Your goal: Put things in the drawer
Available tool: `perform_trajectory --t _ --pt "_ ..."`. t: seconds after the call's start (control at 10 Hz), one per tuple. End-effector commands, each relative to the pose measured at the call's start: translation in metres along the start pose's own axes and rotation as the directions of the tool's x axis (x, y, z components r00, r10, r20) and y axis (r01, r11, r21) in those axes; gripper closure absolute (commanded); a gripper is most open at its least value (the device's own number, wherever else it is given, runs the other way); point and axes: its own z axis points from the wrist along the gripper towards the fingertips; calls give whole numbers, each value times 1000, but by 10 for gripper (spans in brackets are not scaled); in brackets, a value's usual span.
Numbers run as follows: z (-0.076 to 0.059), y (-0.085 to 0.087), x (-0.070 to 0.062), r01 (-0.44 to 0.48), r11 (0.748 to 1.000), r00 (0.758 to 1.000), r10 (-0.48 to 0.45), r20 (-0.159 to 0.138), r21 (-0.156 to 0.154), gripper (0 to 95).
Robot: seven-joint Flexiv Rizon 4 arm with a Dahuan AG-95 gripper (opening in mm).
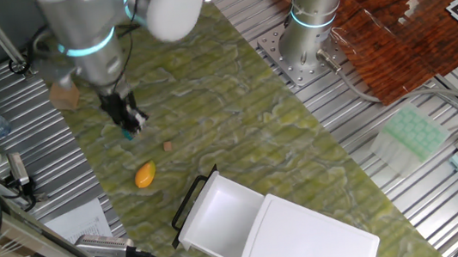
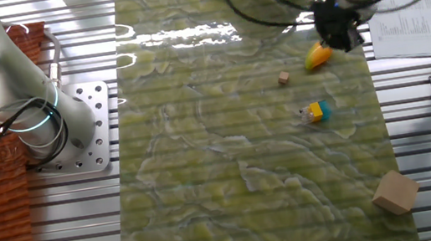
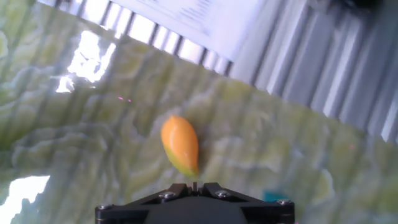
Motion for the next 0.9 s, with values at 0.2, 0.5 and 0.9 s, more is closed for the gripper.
perform_trajectory --t 0.2,0.5,0.9 --pt "16 14 -14 8 996 999 -4 -48 85 950" --pt "22 18 -29 30 995 998 -24 -58 100 950" --pt "34 14 -31 53 993 999 -51 -17 106 950"
